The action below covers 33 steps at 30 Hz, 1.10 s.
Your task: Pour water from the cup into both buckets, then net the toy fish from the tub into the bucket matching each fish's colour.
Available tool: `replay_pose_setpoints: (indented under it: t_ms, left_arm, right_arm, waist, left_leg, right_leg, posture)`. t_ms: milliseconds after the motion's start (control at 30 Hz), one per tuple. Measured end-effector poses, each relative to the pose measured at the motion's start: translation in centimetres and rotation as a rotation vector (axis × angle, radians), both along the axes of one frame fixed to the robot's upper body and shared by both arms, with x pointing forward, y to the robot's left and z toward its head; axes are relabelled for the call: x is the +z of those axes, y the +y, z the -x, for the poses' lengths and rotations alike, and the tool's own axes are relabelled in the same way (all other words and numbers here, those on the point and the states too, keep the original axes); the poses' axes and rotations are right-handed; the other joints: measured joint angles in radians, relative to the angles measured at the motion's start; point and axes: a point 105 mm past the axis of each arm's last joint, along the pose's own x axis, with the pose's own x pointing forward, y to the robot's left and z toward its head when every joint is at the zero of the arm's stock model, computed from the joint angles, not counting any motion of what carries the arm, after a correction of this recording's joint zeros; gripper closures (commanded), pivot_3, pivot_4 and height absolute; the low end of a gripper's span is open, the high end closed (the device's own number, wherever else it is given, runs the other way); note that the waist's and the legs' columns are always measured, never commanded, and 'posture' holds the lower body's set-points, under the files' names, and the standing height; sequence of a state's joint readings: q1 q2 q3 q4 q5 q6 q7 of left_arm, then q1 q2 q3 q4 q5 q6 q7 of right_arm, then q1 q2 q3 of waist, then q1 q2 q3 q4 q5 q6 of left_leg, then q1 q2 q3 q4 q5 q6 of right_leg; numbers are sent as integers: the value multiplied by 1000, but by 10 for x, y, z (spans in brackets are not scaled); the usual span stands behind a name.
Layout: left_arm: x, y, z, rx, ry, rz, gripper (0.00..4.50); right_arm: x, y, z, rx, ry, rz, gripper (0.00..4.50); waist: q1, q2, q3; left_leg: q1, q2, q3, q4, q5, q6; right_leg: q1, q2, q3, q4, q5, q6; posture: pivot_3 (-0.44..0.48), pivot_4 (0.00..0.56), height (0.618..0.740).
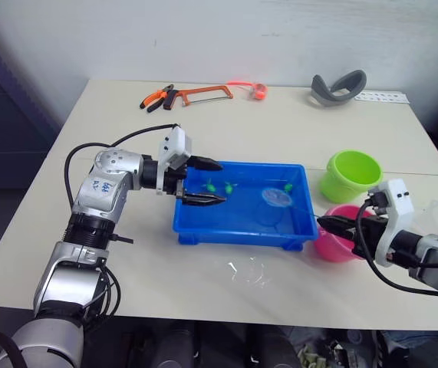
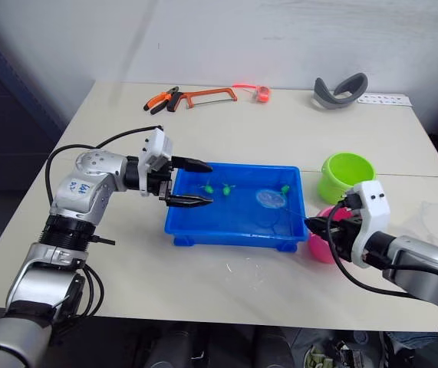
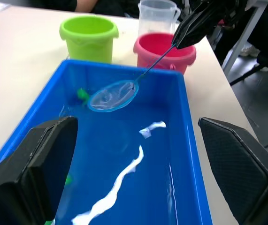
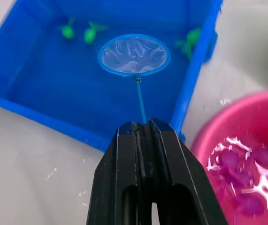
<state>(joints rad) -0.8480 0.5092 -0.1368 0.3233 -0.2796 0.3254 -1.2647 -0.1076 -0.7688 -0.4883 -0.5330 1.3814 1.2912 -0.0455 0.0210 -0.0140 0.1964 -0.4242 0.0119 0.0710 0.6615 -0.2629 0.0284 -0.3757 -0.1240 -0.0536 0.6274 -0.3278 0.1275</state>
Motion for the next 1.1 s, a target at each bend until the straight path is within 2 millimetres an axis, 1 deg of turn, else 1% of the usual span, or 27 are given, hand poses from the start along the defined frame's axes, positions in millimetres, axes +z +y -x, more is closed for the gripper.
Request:
replay_pose_setpoints:
  t_ms: [100,200,267,333,433,500,667,767,933,1033,1100]
  left_arm:
    - [-1,5,0,8,-10,-26,24]
    - [-2,6,-1,16,-27,-42,24]
    - [-3,6,-3,30,-47,-52,24]
    - [-3,5,-5,40,-58,-58,24]
    - [-3,5,-5,42,-65,-59,24]
    - [-3,5,-5,41,-65,-59,24]
    - [-3,4,-5,40,-65,-58,24]
    - [-4,2,-5,36,-62,-52,24]
    - [-3,-6,-4,18,-44,-25,24]
    - [-3,-8,-5,14,-39,-17,24]
    - [-3,-8,-7,18,-29,-13,24]
  right_arm:
    - [-10,2,-3,-39,38,-39,4500]
    - [-19,4,-7,-63,69,-38,4500]
    - [-21,8,-14,-89,70,-61,4500]
    - [-22,10,-20,-112,67,-77,4500]
    - [-22,4,-29,-176,50,-66,4500]
    - [-17,4,-35,-214,19,-78,4500]
    - [-13,4,-41,-242,-30,-46,4500]
    - [-10,5,-40,-226,-71,25,4500]
    - [0,11,-31,-109,-192,239,4500]
    - [-2,13,-27,-72,-216,291,4500]
    - [-9,10,-22,-35,-223,369,4500]
  waist:
    - [0,0,0]
    - [0,0,0]
    - [-1,0,0]
    - [-1,0,0]
    - [0,0,0]
    - [0,0,0]
    - [1,0,0]
    - [2,0,0]
    - [3,0,0]
    - [1,0,0]
    - [1,0,0]
  left_leg:
    - [0,0,0,0,0,1]
    - [0,0,0,0,0,1]
    - [0,0,0,0,0,1]
    - [0,0,0,0,0,1]
    - [0,0,0,0,0,0]
    - [0,0,0,0,0,0]
    - [0,0,1,0,0,1]
    - [0,0,1,0,-1,1]
    - [0,0,0,0,-2,4]
    - [0,0,1,0,-2,4]
    - [0,1,1,0,-2,4]
  right_leg:
    - [0,0,0,0,0,0]
    - [0,0,0,0,0,0]
    - [0,0,0,0,0,0]
    - [-1,1,1,1,0,0]
    - [-1,1,1,1,0,0]
    - [-1,1,1,1,0,0]
    - [-1,1,1,1,0,0]
    - [-1,1,1,0,0,0]
    - [-1,2,0,0,0,0]
    - [-1,3,1,0,0,0]
    - [-1,3,1,0,0,0]
  posture:
    - [0,150,740]
    - [0,150,740]
    - [0,150,740]
    - [0,150,740]
    - [0,150,740]
    - [0,150,740]
    - [0,150,740]
    - [0,150,740]
    - [0,150,740]
    - [0,150,740]
    - [0,150,740]
